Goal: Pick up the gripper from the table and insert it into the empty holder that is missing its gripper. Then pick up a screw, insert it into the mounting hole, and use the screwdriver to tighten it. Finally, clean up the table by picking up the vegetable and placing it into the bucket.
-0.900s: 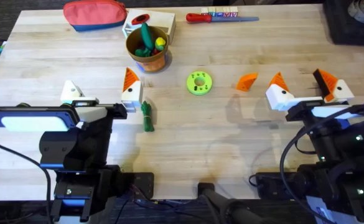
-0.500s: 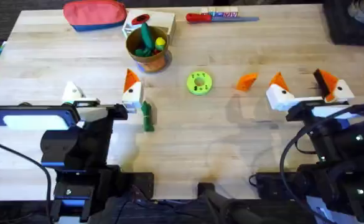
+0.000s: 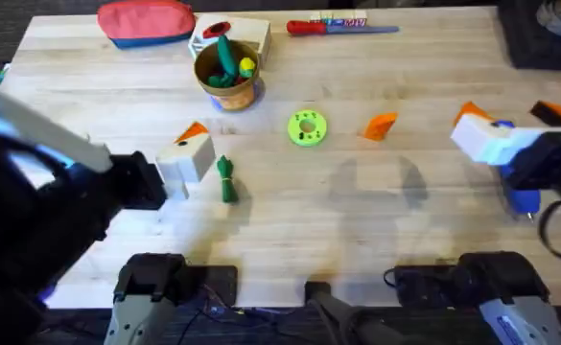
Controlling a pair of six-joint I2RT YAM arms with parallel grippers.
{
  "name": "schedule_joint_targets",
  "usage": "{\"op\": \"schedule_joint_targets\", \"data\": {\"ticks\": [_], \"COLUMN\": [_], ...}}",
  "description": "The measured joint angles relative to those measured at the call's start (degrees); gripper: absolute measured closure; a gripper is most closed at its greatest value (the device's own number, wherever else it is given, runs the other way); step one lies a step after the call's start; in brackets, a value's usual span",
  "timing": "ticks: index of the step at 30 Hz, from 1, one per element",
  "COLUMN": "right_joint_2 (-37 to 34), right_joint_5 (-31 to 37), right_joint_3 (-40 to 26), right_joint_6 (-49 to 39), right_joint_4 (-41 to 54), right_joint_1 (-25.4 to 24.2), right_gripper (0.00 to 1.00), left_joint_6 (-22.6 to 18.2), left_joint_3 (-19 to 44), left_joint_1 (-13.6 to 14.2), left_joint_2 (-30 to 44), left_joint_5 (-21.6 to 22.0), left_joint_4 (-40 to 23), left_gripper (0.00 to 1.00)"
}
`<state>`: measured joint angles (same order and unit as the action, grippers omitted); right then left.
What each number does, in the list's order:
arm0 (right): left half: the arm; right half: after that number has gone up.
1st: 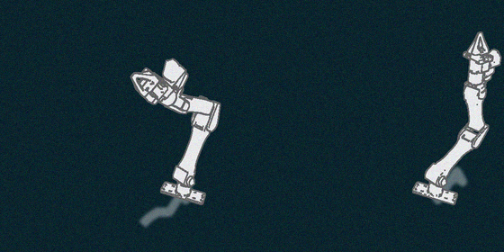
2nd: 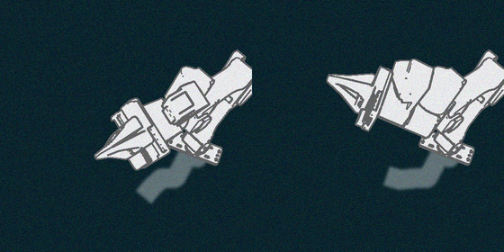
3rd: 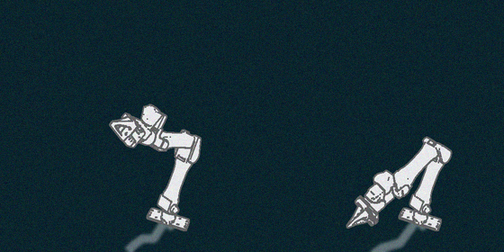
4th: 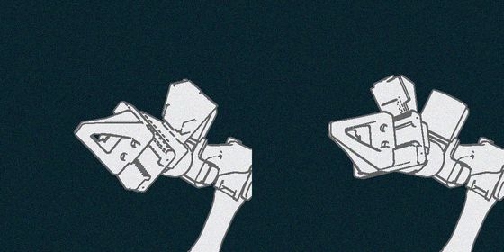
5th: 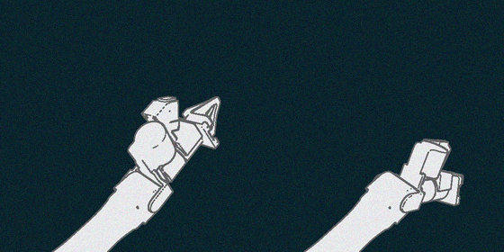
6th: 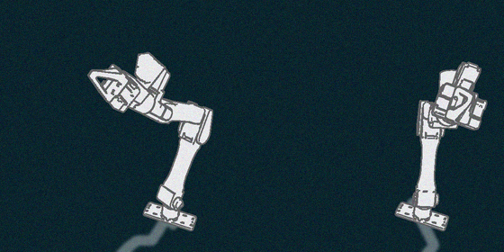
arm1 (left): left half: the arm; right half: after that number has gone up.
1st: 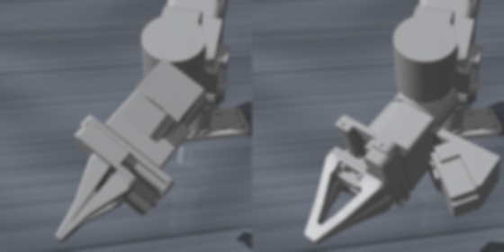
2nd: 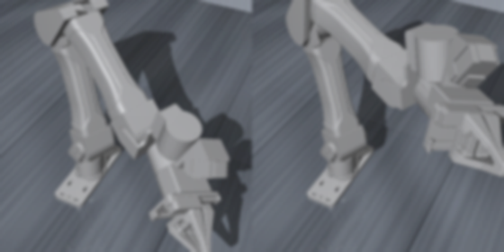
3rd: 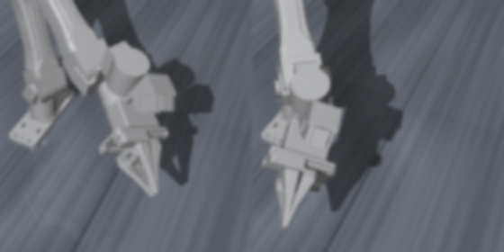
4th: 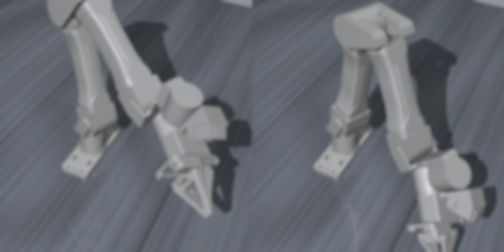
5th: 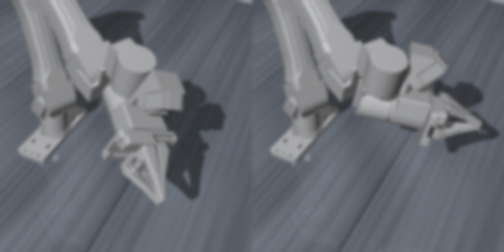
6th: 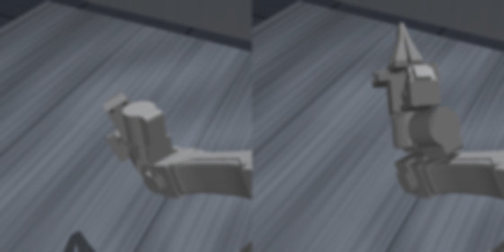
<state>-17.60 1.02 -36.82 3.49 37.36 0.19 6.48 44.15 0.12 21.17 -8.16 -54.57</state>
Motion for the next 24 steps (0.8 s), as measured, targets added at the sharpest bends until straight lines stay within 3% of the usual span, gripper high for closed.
{"op": "schedule_joint_targets", "data": {"ticks": [2, 5, 12, 13, 18, 19, 21, 24], "right_joint_2": [-3.2, -6.6, -7.7, -7.7, -7.7, -7.7, -7.7, -7.7], "right_joint_5": [0.0, 0.0, 0.0, 0.0, 0.0, 0.0, 0.0, 0.0], "right_joint_3": [-4.4, -8.0, -8.5, -8.5, -8.5, -8.5, -8.5, -8.5], "right_joint_6": [0.1, 0.2, 0.4, 0.4, 0.4, 0.4, 0.4, 0.4], "right_joint_4": [2.0, 2.1, 2.6, 2.5, 2.5, 2.6, 2.6, 2.6], "right_joint_1": [0.0, 0.0, 0.0, 0.0, 0.0, 0.0, 0.0, 0.0], "right_gripper": [0.010, 0.010, 0.010, 0.010, 0.009, 0.010, 0.010, 0.009], "left_joint_6": [0.0, 0.0, 0.3, 0.6, 0.4, -0.2, -0.9, -1.6], "left_joint_3": [3.5, 4.3, 4.3, 4.3, 4.3, 4.3, 4.3, 4.3], "left_joint_1": [0.0, 0.0, 0.0, 0.0, 0.2, 0.6, 2.3, 7.2], "left_joint_2": [6.2, 14.1, 27.6, 28.7, 32.1, 32.1, 32.0, 31.9], "left_joint_5": [-0.7, -1.7, -2.9, -3.1, -5.0, -5.8, -8.1, -11.7], "left_joint_4": [-5.3, -8.0, -6.6, -6.2, -3.7, -2.9, -0.4, 6.0], "left_gripper": [0.015, 0.015, 0.018, 0.119, 0.910, 0.921, 0.614, 0.157]}}
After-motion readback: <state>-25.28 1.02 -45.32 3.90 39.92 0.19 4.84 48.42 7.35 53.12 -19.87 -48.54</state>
